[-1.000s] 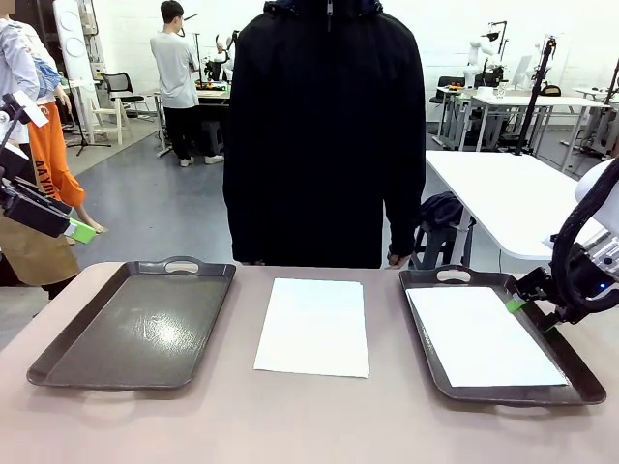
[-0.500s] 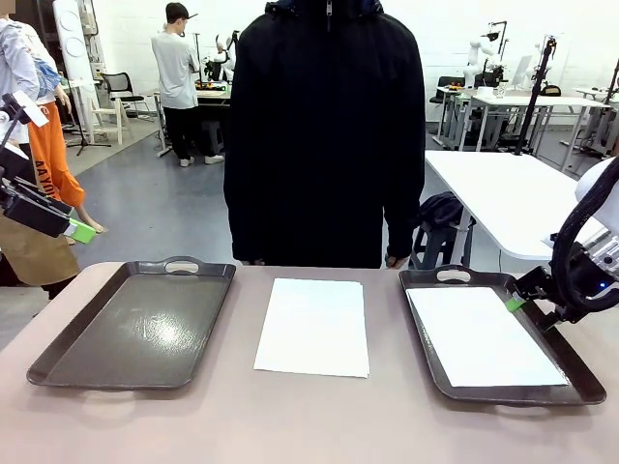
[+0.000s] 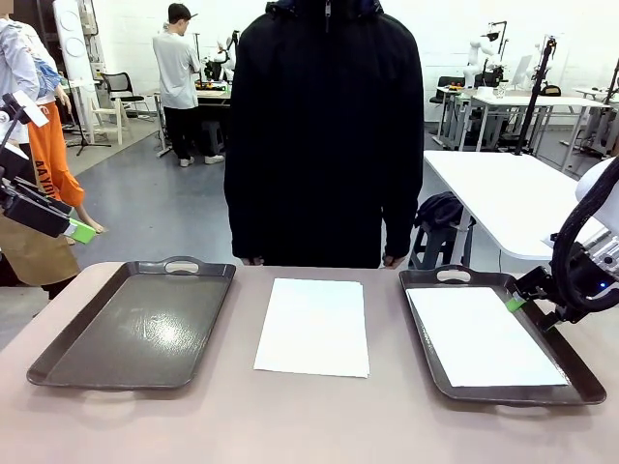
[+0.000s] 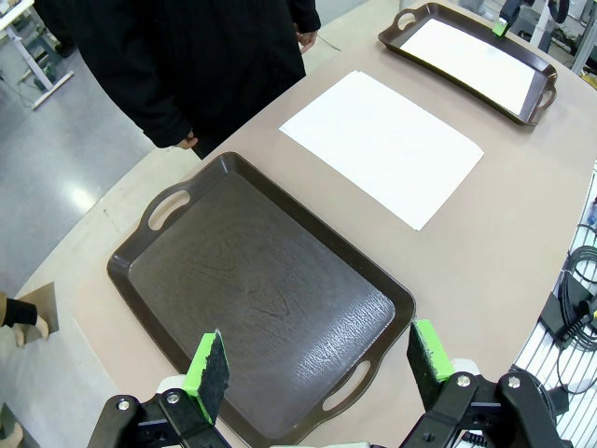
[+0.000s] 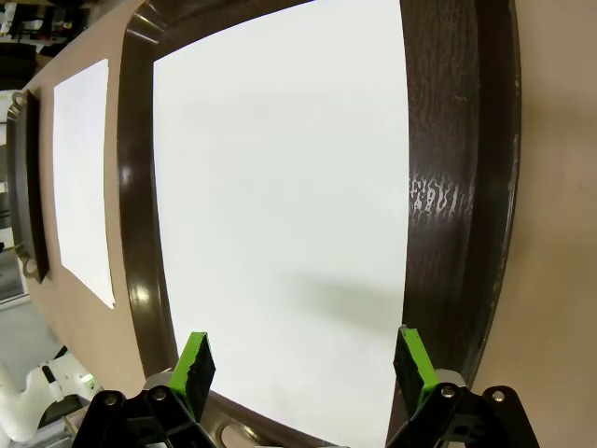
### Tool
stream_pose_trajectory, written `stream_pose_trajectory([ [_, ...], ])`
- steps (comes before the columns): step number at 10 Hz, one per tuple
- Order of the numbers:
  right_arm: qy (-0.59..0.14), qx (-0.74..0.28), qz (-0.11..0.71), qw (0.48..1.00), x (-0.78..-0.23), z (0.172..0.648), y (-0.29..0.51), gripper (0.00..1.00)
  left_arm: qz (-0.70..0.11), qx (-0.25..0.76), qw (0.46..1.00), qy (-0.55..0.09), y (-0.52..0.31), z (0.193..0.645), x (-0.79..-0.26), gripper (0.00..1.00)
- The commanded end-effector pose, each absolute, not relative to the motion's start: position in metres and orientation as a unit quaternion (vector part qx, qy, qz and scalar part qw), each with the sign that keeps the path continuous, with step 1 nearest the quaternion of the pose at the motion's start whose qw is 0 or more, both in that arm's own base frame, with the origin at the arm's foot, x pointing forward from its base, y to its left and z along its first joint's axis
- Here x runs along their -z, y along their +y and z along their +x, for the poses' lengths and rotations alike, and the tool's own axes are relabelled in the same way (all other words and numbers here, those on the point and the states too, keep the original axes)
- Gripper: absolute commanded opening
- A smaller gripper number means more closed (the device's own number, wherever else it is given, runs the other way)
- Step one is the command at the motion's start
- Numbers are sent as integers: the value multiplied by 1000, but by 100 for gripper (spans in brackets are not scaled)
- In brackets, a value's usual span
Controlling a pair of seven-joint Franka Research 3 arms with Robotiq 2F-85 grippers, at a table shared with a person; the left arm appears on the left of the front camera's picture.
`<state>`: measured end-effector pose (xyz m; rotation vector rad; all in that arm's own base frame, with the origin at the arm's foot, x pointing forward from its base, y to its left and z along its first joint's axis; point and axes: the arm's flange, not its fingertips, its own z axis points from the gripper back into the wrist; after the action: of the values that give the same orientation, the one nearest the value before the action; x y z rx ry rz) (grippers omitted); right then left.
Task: Sort the A4 documents.
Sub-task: Place the A4 Paper in the designated Handle tray, then receive the A4 Paper.
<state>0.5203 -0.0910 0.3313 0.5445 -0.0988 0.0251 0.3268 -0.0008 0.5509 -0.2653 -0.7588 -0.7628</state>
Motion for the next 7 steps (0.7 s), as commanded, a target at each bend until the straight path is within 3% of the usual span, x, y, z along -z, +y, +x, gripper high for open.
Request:
stream_pose_trajectory([
  [1, -49, -12, 269, 962, -332, 520, -91, 100, -129, 366, 848, -361, 0, 327, -551, 100],
  [7, -49, -12, 269, 962, -332, 520, -91, 100, -129, 366, 848, -361, 0, 327, -551, 100],
])
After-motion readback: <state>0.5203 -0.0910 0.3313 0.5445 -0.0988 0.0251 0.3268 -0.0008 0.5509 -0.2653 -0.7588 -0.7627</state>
